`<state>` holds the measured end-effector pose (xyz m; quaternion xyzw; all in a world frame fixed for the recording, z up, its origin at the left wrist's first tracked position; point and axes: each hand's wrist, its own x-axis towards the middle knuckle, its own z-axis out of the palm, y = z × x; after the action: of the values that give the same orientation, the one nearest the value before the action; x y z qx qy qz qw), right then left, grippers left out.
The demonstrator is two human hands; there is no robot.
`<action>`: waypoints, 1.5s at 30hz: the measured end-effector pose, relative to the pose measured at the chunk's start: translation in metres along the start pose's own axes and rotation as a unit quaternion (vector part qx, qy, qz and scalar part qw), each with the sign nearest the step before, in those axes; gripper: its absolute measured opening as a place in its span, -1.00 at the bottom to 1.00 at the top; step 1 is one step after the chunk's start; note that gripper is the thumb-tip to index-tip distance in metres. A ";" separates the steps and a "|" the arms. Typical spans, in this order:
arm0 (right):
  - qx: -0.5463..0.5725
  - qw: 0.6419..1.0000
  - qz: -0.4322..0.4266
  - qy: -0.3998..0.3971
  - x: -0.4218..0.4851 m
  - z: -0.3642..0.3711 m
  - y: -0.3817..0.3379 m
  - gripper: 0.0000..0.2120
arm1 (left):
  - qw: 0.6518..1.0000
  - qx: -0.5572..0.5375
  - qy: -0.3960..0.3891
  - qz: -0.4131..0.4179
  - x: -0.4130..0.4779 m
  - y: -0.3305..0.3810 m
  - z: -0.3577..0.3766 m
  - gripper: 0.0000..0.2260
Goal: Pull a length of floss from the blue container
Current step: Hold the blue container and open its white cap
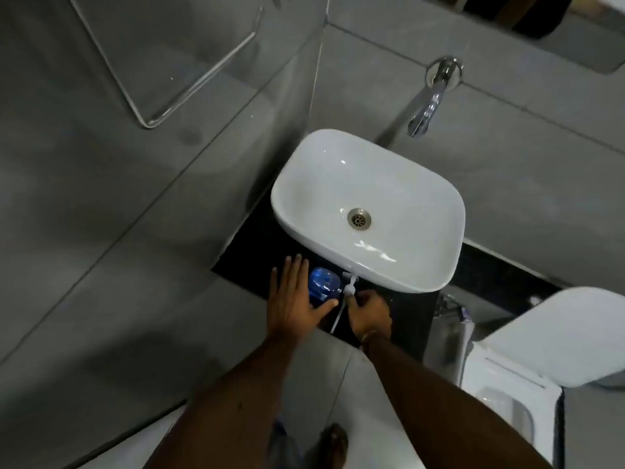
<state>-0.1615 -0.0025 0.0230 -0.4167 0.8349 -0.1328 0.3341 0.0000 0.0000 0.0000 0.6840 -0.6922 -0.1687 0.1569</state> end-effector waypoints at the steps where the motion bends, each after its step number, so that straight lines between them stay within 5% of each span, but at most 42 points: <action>1: 0.011 1.000 0.019 0.002 0.005 0.003 -0.007 -0.58 | 1.000 -0.006 -0.006 0.000 0.003 -0.001 0.002 -0.05; 7: 0.020 0.998 0.067 0.009 0.023 0.018 -0.025 -0.76 | 0.998 -0.064 0.017 0.008 0.011 -0.001 0.009 -0.17; 12: 0.009 1.000 0.007 -0.007 0.013 0.002 -0.015 -0.86 | 0.994 -0.103 0.031 0.006 0.009 -0.004 0.014 -0.24; 15: 0.057 0.997 -0.034 0.050 -0.011 -0.021 -0.003 -0.96 | 0.992 -0.123 0.030 0.007 0.009 -0.006 0.017 -0.25; 19: 0.279 0.946 -0.097 0.133 -0.047 -0.055 -0.015 -0.85 | 0.990 -0.135 0.025 0.006 0.010 -0.007 0.017 -0.26; 24: 0.354 0.896 -0.220 0.150 -0.064 -0.066 -0.053 -0.74 | 0.990 -0.136 0.038 0.016 0.008 -0.006 0.016 -0.27; 33: 0.293 0.906 -0.281 0.116 -0.056 -0.032 -0.063 -0.59 | 0.993 -0.116 0.030 0.021 0.008 -0.009 0.018 -0.21; 38: 0.216 0.933 -0.280 0.069 -0.037 -0.009 -0.049 -0.76 | 0.992 -0.121 0.018 0.014 0.008 -0.009 0.019 -0.19; 45: 0.143 0.952 -0.270 0.033 -0.028 0.006 -0.048 -0.69 | 0.994 -0.099 0.025 0.038 0.007 -0.009 0.017 -0.17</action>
<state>-0.1164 -0.0093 0.0551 -0.5702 0.6738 -0.3493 0.3144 0.0006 -0.0072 -0.0196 0.6425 -0.6931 -0.2131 0.2477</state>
